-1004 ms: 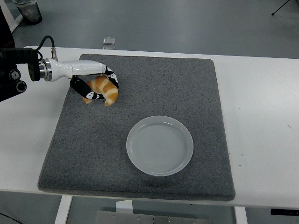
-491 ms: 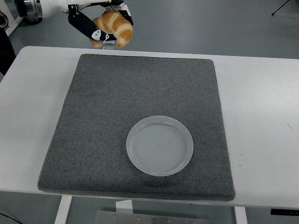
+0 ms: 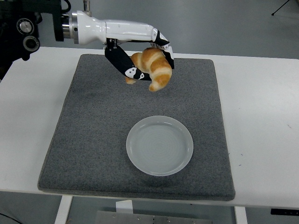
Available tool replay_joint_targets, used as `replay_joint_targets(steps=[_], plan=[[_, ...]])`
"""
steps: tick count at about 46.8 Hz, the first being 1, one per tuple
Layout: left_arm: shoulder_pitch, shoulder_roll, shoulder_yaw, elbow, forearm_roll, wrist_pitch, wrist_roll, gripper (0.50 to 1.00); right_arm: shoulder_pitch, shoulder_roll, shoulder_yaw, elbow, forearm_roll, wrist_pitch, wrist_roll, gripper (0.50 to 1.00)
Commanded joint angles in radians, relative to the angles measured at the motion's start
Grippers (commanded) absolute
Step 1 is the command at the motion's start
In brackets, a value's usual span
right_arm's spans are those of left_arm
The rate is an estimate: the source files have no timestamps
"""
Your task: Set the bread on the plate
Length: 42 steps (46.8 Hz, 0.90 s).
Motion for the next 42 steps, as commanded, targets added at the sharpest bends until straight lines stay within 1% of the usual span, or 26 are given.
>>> replay_joint_targets(steps=[1, 8, 17, 22, 31, 42], plan=[[0.031, -0.028, 0.0, 0.0, 0.046, 0.002, 0.004, 0.5, 0.0, 0.0, 0.0, 0.0, -0.001, 0.0, 0.0, 0.952], [0.096, -0.082, 0.002, 0.002, 0.124, 0.011, 0.005, 0.5, 0.0, 0.0, 0.0, 0.0, -0.001, 0.0, 0.0, 0.952], [0.145, -0.147, 0.006, 0.011, 0.23, 0.013, 0.016, 0.5, 0.0, 0.0, 0.0, 0.0, -0.001, 0.0, 0.0, 0.952], [0.176, -0.165, 0.011, 0.015, 0.299, 0.013, 0.025, 0.5, 0.0, 0.0, 0.0, 0.0, -0.001, 0.0, -0.001, 0.952], [0.235, -0.188, 0.015, 0.025, 0.406, 0.011, 0.025, 0.5, 0.0, 0.0, 0.0, 0.0, 0.0, 0.0, 0.0, 0.952], [0.292, -0.217, 0.015, 0.041, 0.478, 0.014, 0.027, 0.5, 0.0, 0.0, 0.0, 0.0, 0.0, 0.0, 0.0, 0.952]])
